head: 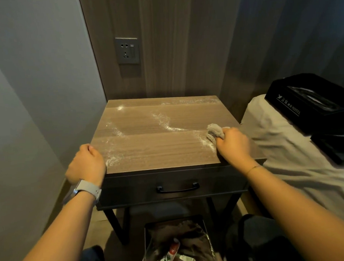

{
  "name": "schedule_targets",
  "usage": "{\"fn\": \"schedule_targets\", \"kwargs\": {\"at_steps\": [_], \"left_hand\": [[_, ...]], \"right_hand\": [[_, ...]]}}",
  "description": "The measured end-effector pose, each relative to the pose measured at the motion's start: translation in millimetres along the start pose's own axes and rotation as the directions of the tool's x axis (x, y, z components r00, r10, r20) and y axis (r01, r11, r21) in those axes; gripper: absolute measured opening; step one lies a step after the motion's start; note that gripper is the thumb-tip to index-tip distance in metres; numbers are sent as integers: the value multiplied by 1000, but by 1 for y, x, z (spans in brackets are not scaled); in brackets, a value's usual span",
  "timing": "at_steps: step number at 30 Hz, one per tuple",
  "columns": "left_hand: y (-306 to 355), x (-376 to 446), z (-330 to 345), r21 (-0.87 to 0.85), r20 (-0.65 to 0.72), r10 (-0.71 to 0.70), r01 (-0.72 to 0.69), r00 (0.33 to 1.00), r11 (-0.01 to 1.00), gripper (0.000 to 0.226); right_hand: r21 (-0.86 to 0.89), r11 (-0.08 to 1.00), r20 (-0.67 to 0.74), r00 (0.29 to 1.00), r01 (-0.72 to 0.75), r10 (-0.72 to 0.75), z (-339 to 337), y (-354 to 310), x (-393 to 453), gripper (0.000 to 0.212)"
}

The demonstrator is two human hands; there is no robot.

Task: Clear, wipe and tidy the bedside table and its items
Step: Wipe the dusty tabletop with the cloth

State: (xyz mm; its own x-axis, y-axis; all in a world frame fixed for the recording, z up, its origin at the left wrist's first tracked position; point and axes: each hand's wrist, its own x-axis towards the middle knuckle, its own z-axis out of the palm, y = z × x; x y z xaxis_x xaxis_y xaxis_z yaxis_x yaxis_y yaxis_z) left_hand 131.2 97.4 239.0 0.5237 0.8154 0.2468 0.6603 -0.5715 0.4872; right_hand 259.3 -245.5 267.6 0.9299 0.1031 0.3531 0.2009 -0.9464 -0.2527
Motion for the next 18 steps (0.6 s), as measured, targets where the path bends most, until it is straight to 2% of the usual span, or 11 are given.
{"fn": "schedule_targets", "kwargs": {"at_steps": [4, 8, 10, 13, 15, 18], "left_hand": [[0, -1, -7, -22, 42, 26, -25, 999, 999, 40], [-10, 21, -13, -124, 159, 109, -90, 981, 988, 37], [-7, 34, -14, -126, 251, 159, -131, 955, 983, 39], [0, 43, -11, -135, 342, 159, -119, 926, 984, 44], [1, 44, -5, -183, 358, 146, -84, 922, 980, 45], [-3, 44, 0, -240, 352, 127, -41, 927, 970, 48]], "right_hand": [[80, 993, 86, 992, 86, -93, -3, -37, -20, 22], [258, 965, 249, 962, 44, -110, -23, -43, -16, 17], [309, 951, 206, 973, 35, -103, -35, -40, -9, 19], [230, 967, 29, 993, 109, -118, -45, -36, 6, 18], [138, 981, -20, 991, 137, -135, -45, -33, 17, 17], [55, 996, -33, 997, 75, -74, -36, -20, 39, 22]]}}
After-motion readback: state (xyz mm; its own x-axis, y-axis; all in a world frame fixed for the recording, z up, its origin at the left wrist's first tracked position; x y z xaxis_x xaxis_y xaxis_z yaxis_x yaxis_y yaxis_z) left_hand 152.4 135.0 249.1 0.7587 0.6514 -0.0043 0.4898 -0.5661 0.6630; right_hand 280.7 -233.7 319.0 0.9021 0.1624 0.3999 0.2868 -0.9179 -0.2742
